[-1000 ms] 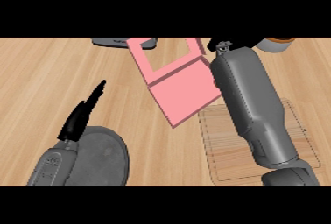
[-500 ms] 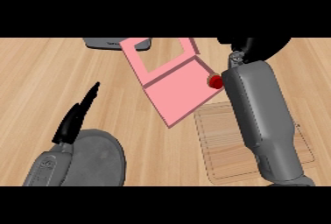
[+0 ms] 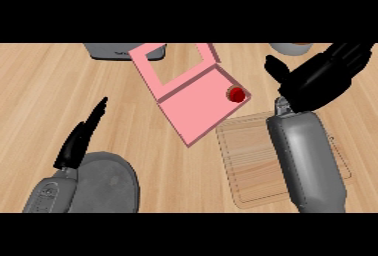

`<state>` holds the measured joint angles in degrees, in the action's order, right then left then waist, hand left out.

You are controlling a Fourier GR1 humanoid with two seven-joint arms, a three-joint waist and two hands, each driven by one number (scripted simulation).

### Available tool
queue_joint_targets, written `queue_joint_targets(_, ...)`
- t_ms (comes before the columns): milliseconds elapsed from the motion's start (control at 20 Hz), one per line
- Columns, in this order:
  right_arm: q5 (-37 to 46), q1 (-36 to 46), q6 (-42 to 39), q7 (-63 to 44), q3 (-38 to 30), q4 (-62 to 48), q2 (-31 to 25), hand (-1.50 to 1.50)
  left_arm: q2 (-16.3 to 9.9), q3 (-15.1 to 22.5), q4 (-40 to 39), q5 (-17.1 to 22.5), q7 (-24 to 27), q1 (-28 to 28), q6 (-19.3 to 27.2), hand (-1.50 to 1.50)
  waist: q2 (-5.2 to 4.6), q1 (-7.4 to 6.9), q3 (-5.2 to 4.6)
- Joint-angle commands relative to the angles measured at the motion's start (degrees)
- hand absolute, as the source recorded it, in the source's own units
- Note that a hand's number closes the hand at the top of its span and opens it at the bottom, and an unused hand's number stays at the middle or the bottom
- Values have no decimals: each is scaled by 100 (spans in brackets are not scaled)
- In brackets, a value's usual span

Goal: Pick the cupcake from the cutting board and place it in the cardboard box

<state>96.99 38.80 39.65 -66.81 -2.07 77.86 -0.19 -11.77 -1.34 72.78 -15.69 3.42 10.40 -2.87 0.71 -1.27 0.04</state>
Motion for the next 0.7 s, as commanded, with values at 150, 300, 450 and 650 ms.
queue_joint_targets(150, 680, -1354, 908, -1573, 676, 1308, 18, -150, -53, -65, 115, 44, -77, -105, -17, 0, 43, 111, 3)
queue_joint_targets(300, 785, -2109, 1120, -1671, 1025, 1818, 18, -150, -132, -157, 74, 114, 55, -163, -66, 0, 18, 152, 3)
queue_joint_targets(450, 996, -2935, 1230, -1741, 1365, 2330, 19, -150, -96, -155, 140, 91, -52, -150, -6, 0, 11, 231, 6)
queue_joint_targets(650, 1238, -3839, 1275, -1838, 1827, 2926, 19, -150, -78, -157, 220, 72, -99, -189, 43, 0, 10, 260, 6)
